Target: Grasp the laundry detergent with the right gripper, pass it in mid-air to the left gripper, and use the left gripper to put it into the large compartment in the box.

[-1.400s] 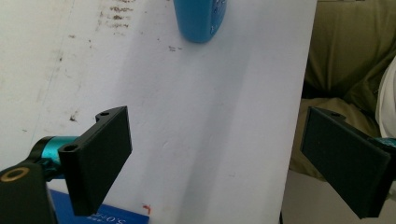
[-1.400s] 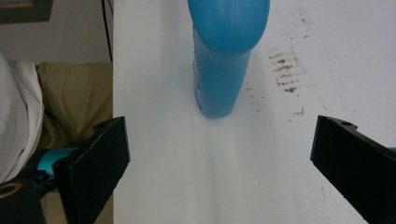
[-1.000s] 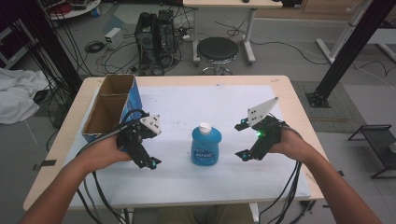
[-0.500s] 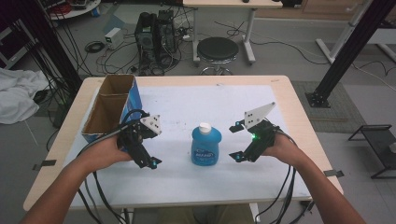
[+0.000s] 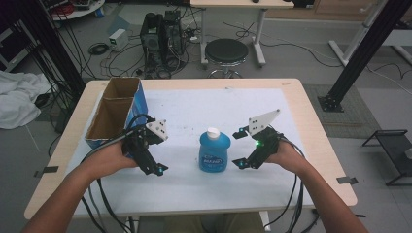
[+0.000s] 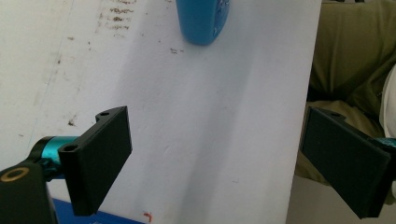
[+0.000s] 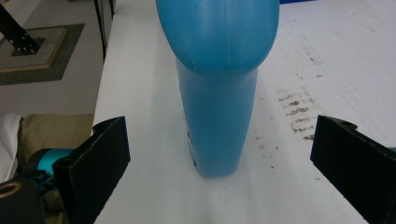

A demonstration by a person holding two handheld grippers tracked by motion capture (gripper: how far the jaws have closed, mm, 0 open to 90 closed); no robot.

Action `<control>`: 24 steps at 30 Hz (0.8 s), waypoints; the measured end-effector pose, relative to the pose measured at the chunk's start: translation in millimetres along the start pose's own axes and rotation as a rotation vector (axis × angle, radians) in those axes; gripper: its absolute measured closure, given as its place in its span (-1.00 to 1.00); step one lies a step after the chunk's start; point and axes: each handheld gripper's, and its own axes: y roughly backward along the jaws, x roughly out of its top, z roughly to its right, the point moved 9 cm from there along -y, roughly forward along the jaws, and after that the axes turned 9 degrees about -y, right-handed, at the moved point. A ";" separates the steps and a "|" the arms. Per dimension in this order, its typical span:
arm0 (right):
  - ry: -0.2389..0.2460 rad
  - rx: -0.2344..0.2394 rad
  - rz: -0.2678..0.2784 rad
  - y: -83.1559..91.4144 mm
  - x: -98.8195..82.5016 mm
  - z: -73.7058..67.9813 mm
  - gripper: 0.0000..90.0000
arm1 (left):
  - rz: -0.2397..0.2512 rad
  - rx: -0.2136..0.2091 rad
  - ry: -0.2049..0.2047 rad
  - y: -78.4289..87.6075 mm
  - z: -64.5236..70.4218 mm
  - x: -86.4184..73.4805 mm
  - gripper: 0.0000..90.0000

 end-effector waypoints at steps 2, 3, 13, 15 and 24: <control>0.001 0.000 0.011 -2.8 1.0 0.5 -0.92 | 0.019 0.003 0.021 -1.2 1.0 1.6 -0.80; 0.002 0.002 0.013 -3.7 1.4 0.7 -0.92 | 0.021 0.004 0.018 -1.4 0.6 1.8 -0.80; 0.004 0.011 0.044 -15.4 5.6 1.1 -0.92 | 0.021 0.007 0.013 -2.8 -1.0 1.5 -0.80; 0.005 0.012 0.055 -17.7 6.8 0.7 -0.92 | 0.004 -0.001 -0.004 -2.1 -1.2 0.4 -0.80; 0.011 0.033 0.077 -29.9 8.1 0.0 -0.92 | 0.009 0.001 0.003 -2.3 -1.2 0.9 -0.80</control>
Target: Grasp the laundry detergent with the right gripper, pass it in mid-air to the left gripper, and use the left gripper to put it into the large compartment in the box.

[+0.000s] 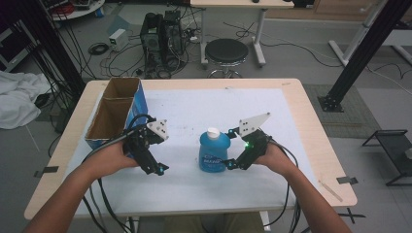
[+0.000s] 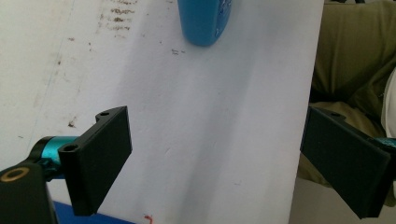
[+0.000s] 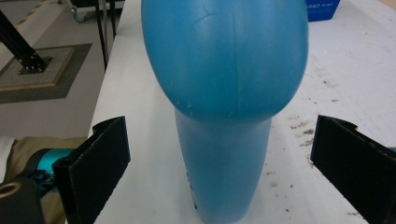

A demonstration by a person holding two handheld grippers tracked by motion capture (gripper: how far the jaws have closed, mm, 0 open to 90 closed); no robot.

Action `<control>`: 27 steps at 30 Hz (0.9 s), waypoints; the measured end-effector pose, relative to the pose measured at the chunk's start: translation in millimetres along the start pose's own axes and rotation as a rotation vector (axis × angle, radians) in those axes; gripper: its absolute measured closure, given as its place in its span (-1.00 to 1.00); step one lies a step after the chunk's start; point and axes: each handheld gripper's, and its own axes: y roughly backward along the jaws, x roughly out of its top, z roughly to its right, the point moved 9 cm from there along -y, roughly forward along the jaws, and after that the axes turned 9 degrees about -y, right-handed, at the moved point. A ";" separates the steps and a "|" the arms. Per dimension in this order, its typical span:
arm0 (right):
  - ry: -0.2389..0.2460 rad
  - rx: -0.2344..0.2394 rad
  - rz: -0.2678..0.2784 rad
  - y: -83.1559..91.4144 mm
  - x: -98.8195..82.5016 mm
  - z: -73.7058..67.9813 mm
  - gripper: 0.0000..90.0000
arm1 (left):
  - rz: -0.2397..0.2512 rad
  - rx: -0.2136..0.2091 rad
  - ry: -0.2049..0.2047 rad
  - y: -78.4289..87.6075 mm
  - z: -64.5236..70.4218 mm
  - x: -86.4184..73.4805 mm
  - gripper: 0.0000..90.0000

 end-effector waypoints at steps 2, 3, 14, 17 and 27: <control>-0.006 0.001 0.008 -2.8 -0.1 -0.2 -0.92 | 0.011 0.004 0.018 -0.9 0.8 0.7 -0.80; -0.002 -0.001 0.012 -4.0 0.1 0.6 -0.92 | 0.021 0.008 0.031 -1.5 1.1 1.5 -0.80; -0.008 0.019 0.044 -18.6 1.3 -0.8 -0.92 | 0.005 0.008 0.019 -0.7 0.5 -1.1 -0.80; -0.016 0.022 0.063 -21.7 2.4 -0.6 -0.92 | 0.057 0.010 0.079 -4.7 3.9 3.1 -0.80; -0.011 0.016 0.078 -22.7 1.9 -0.4 -0.89 | 0.008 0.003 0.021 -2.5 0.2 -2.2 -0.80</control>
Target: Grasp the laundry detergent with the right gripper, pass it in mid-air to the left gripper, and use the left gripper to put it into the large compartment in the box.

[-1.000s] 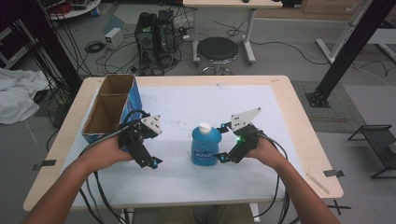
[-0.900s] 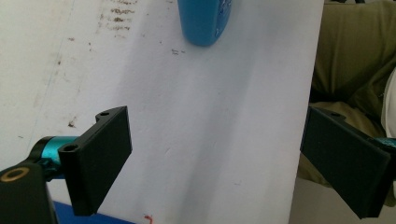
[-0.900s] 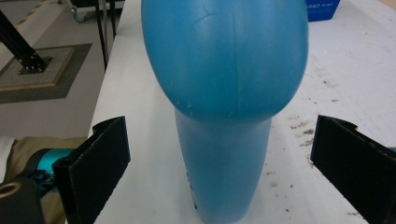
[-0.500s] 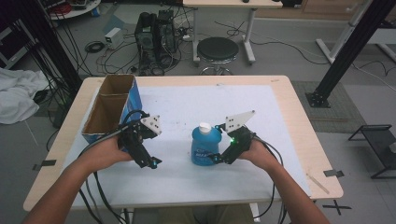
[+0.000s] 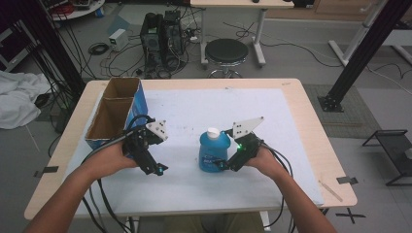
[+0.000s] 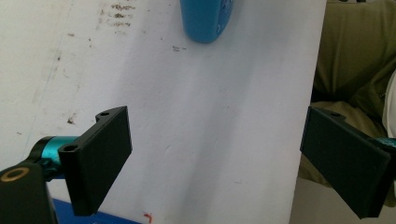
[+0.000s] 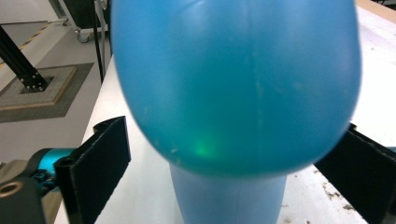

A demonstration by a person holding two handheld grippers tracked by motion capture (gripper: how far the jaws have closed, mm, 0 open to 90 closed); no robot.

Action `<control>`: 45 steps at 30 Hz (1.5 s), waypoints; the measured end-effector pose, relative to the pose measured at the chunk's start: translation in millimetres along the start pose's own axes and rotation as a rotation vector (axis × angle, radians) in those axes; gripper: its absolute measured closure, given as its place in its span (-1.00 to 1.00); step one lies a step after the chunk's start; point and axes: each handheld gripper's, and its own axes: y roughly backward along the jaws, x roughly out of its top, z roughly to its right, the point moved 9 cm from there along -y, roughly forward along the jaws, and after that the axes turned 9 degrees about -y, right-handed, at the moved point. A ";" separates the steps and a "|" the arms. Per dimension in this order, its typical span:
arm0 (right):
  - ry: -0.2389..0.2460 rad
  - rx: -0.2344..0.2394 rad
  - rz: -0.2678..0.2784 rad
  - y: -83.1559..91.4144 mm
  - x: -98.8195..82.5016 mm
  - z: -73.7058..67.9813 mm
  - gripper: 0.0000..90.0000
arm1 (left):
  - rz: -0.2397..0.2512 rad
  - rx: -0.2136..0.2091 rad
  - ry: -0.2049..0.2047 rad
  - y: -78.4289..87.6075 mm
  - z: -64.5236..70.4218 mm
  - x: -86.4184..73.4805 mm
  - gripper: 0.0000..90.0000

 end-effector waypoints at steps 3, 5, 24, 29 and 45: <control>0.007 0.001 0.007 -0.4 -0.5 -0.5 -0.75 | -0.026 -0.005 -0.028 1.6 -1.8 -2.6 -0.80; 0.020 0.010 0.016 -0.4 -0.5 -1.1 -0.66 | -0.007 0.000 -0.010 0.5 -0.7 -1.0 -0.80; 0.012 0.007 0.040 -1.0 -0.6 0.1 -0.50 | -0.001 -0.002 0.002 -1.3 0.3 -1.0 -0.80; 0.024 0.002 0.049 -1.4 0.2 1.4 -0.50 | 0.038 0.001 0.052 -4.2 3.0 3.0 -0.80; 0.030 0.000 0.053 -3.2 -0.4 1.0 -0.30 | -0.009 -0.005 0.004 -2.2 1.1 -1.7 -0.80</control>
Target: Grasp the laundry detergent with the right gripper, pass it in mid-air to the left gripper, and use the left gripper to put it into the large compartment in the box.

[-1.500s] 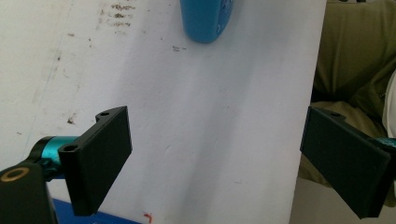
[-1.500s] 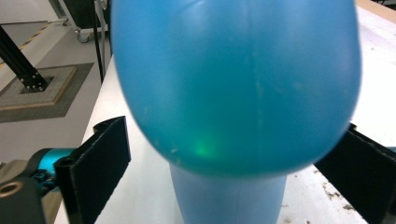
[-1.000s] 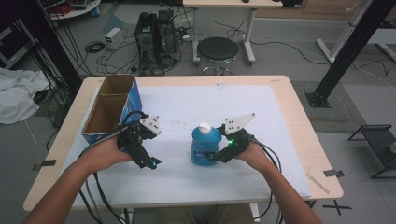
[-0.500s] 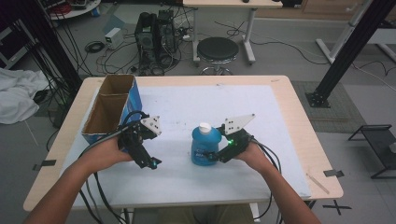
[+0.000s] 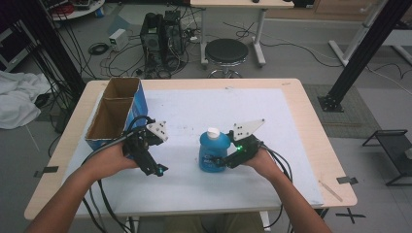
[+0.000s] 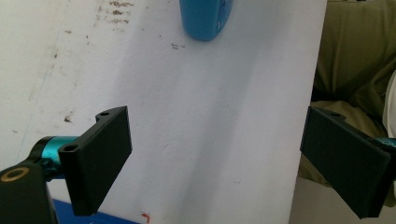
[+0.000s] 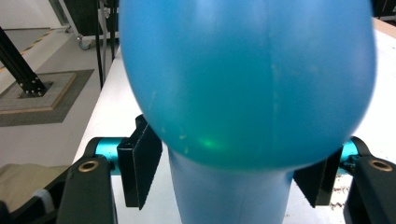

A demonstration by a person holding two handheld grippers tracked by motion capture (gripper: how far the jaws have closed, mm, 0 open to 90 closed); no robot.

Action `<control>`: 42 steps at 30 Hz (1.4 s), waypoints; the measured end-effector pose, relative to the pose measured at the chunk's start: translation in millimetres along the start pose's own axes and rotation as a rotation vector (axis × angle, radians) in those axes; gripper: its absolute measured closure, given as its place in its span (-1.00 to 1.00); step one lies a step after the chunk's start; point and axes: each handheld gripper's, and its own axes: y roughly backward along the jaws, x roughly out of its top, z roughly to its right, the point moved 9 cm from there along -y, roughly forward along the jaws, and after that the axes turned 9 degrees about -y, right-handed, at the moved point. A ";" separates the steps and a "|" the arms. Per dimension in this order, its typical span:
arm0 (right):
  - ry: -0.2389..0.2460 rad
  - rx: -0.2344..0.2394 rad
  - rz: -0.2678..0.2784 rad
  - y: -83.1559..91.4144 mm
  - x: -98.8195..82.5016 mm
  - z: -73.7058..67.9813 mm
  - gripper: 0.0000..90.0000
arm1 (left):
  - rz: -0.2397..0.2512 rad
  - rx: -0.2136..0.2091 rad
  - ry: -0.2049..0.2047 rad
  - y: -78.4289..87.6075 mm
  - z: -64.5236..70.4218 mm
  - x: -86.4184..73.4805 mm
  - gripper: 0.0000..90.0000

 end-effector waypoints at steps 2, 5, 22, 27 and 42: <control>0.005 0.005 0.002 -0.9 0.0 0.2 -0.30 | -0.025 -0.004 -0.030 1.7 -1.7 -2.2 -0.80; 0.000 0.001 0.002 -1.1 -0.2 0.4 -0.30 | 0.002 -0.001 0.003 -0.1 0.1 0.3 -0.80; -0.005 0.001 0.003 -1.1 -1.3 0.8 -0.10 | 0.049 0.005 0.057 -3.9 2.6 3.6 -0.80; -0.001 0.003 0.005 -0.5 -1.4 0.1 -0.06 | 0.049 0.006 0.055 -3.9 2.6 3.7 -0.80; 0.043 0.015 0.018 9.4 16.1 -15.6 -0.03 | 0.060 0.018 0.012 12.3 0.3 22.8 -0.80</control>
